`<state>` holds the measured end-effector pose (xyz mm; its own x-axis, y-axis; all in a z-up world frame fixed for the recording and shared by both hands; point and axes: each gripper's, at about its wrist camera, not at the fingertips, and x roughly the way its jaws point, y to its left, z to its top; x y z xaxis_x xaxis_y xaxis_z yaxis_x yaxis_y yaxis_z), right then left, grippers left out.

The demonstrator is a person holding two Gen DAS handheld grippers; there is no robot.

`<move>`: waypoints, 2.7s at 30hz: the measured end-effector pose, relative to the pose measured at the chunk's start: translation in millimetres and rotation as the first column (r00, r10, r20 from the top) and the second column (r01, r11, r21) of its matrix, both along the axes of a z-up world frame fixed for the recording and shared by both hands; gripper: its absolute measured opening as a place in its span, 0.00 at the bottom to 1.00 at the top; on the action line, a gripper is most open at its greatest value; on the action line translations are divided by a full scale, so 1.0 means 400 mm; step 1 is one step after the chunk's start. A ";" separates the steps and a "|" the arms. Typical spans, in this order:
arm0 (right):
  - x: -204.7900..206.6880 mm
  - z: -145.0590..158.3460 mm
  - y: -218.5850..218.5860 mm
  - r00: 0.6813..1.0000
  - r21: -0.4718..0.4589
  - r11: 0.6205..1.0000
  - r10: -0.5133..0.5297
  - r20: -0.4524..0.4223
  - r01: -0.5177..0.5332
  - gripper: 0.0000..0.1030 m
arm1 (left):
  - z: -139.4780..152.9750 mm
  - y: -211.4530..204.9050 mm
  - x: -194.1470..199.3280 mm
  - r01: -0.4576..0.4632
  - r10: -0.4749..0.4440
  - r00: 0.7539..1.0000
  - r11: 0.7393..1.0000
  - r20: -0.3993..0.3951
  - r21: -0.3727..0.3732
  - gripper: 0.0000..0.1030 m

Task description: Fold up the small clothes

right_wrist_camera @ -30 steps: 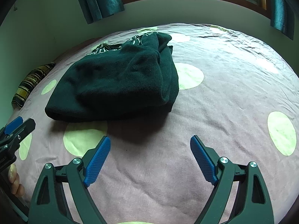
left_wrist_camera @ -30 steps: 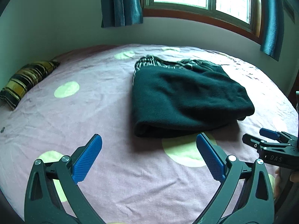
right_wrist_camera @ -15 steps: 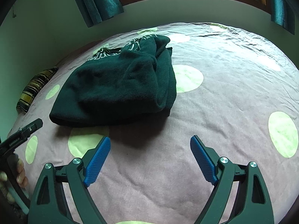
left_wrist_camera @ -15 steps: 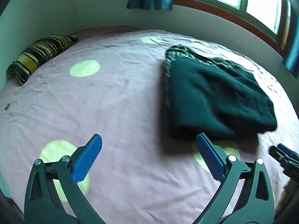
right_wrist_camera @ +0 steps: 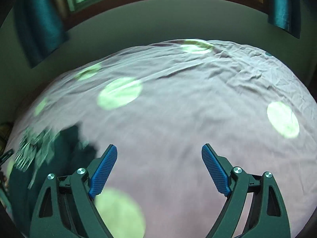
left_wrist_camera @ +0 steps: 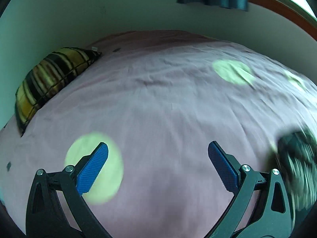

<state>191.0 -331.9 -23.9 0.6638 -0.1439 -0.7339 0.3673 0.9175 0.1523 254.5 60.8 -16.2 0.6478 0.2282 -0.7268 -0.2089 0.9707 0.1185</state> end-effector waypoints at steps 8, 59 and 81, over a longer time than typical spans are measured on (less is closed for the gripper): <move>0.188 -0.113 -0.146 0.981 -0.071 0.985 -0.163 -0.107 0.156 0.88 | -0.107 0.060 0.157 -0.105 0.098 0.993 0.988 -0.067 -0.109 0.98; 0.190 -0.141 -0.139 0.985 -0.080 0.989 -0.133 -0.112 0.124 0.96 | -0.087 0.068 0.156 -0.104 0.096 0.993 0.988 -0.073 -0.112 0.98; 0.195 -0.138 -0.137 0.985 -0.087 0.989 -0.129 -0.114 0.119 0.96 | -0.090 0.073 0.154 -0.104 0.097 0.993 0.988 -0.070 -0.110 0.98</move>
<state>268.9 -386.6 -79.2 0.5460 -0.2805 -0.7895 0.4900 0.8712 0.0294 316.1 90.1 -52.2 0.5770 0.2033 -0.7911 -0.3014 0.9532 0.0251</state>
